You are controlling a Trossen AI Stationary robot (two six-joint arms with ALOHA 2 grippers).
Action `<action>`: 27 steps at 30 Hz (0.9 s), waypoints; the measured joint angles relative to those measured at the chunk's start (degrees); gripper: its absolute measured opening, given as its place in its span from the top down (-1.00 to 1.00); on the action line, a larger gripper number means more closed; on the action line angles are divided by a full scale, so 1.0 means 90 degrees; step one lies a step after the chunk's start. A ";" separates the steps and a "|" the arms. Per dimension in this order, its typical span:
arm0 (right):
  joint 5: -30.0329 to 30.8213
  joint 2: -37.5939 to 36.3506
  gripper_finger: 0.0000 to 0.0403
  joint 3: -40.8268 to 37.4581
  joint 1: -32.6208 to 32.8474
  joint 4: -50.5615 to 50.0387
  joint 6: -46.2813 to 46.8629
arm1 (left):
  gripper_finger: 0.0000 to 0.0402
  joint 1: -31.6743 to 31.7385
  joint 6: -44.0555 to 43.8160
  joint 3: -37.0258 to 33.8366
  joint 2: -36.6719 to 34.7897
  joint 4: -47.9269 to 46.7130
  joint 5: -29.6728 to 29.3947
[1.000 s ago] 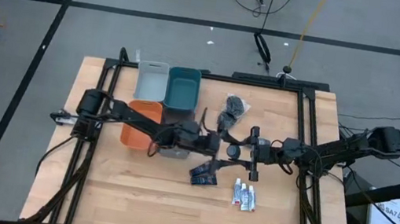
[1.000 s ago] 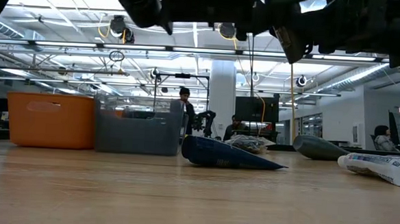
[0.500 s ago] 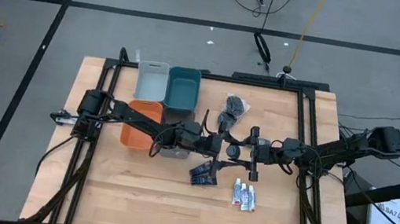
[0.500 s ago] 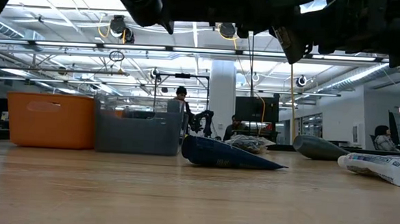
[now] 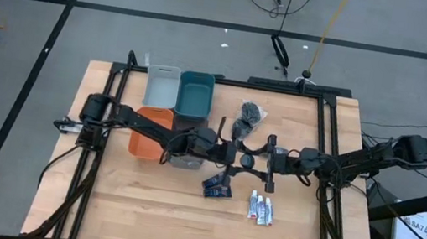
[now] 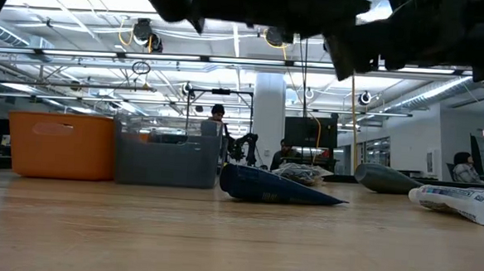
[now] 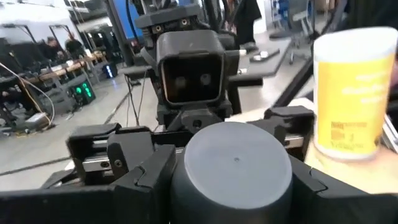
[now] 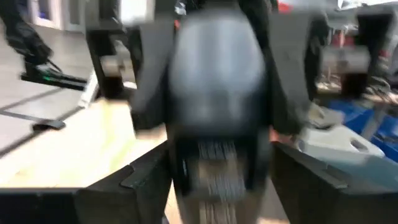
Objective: Pick & Place Travel size toiletries
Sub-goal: Put the bottom black deodorant into the gray bin
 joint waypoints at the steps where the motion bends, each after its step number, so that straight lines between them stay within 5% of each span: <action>1: 0.0142 0.0000 -0.28 -0.0002 0.0000 -0.0116 0.0002 | 0.07 0.0000 0.0058 0.0000 -0.0161 -0.0235 -0.0028; 6: 0.0933 -0.0101 -0.53 -0.0014 -0.0009 -0.0499 -0.0049 | 0.07 -0.0037 0.0206 0.0005 -0.1079 -0.1649 -0.0543; 12: 0.1046 -0.0638 -0.64 -0.0017 -0.0005 -0.1213 0.0247 | 0.07 -0.0055 0.0172 -0.0447 -0.2144 -0.2963 -0.1688; 27: 0.1684 -0.2414 -0.56 -0.0019 -0.0003 -0.3429 0.0376 | 0.07 0.0579 -0.1403 -0.4455 -0.4942 -0.1416 -0.4635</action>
